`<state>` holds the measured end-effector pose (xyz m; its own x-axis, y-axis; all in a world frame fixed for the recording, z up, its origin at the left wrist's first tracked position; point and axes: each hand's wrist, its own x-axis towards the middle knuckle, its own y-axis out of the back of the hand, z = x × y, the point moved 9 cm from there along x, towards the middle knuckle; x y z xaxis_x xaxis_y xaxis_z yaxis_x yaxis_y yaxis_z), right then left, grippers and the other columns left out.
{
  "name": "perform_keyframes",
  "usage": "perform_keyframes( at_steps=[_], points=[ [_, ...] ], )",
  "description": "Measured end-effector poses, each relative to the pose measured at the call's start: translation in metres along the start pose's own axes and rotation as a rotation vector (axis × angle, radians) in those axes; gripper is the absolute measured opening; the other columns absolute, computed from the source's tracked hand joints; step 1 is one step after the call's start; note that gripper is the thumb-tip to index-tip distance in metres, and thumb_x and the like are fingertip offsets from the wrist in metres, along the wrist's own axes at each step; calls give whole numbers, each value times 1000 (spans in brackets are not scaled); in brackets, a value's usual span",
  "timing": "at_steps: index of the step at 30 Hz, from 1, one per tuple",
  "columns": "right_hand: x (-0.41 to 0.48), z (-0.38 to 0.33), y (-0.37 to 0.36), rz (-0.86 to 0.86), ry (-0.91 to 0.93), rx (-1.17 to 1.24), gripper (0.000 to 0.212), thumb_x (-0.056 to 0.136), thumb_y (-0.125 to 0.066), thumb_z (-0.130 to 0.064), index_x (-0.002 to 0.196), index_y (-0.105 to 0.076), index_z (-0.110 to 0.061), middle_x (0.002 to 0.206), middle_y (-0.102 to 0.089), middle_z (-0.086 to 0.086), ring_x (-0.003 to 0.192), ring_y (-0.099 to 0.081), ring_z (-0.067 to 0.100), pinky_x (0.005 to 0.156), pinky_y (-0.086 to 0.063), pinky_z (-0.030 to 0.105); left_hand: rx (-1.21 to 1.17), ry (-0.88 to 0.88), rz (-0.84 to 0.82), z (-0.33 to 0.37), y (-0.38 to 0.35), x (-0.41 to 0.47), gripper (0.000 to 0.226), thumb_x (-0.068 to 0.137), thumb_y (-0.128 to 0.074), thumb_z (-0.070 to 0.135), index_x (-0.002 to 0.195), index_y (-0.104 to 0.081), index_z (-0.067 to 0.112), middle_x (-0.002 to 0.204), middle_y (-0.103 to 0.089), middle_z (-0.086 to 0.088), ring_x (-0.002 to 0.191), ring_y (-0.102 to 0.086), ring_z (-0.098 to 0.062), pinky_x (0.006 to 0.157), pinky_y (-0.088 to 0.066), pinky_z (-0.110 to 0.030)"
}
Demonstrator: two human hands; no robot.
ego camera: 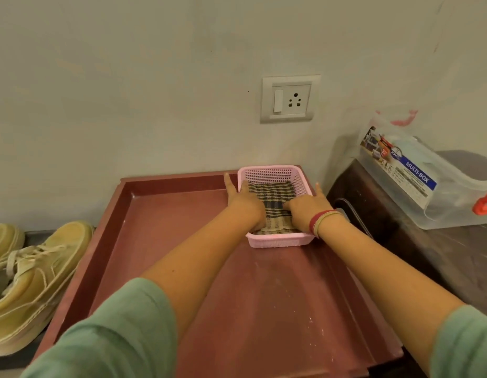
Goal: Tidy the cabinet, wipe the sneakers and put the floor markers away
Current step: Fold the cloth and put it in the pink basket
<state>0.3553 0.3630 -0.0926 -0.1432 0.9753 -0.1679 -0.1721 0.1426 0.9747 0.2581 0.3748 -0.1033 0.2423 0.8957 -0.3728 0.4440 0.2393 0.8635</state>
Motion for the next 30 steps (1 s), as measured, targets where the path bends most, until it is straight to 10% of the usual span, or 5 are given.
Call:
perform_keyframes(
  at_steps=[8, 12, 15, 23, 30],
  points=[
    [-38, -10, 45, 120, -23, 148, 30, 89, -45, -21, 113, -61, -26, 111, -64, -1, 113, -54, 23, 110, 6, 60, -420, -107, 311, -17, 33, -68, 31, 92, -47, 33, 115, -58, 15, 126, -54, -4, 132, -37, -24, 109, -2, -71],
    [-105, -17, 83, 464, -32, 567, 31, 88, -52, -21, 118, -61, -23, 123, -58, 0, 117, -52, 25, 111, -17, 48, -981, -93, 757, -58, 39, -173, 30, 87, -59, 24, 118, -61, 22, 110, -66, 8, 106, -58, -9, 96, -41, -28],
    [-162, -38, 100, 627, 1, 853, 29, 86, -59, -13, 114, -64, -14, 126, -52, 5, 120, -47, 24, 105, -29, 29, -1326, 53, 1031, -90, 9, -261, 28, 85, -66, 14, 112, -61, 21, 94, -65, 10, 86, -59, 0, 74, -41, -9],
    [-214, -123, 72, 635, 64, 1115, 20, 79, -60, -25, 97, -67, -27, 105, -41, -5, 107, -48, 20, 93, -44, 50, -1534, 360, 1031, -130, -119, -346, 17, 89, -62, 23, 104, -58, 30, 80, -59, 5, 74, -60, -12, 69, -51, -31],
    [-161, -171, 37, 507, 104, 1239, 21, 87, -61, -13, 97, -65, -30, 105, -44, -8, 100, -50, 8, 68, -43, 9, -1509, 456, 1028, -173, -159, -319, 20, 91, -60, 6, 98, -62, 24, 84, -62, 13, 71, -57, -4, 63, -45, -16]
  ],
)
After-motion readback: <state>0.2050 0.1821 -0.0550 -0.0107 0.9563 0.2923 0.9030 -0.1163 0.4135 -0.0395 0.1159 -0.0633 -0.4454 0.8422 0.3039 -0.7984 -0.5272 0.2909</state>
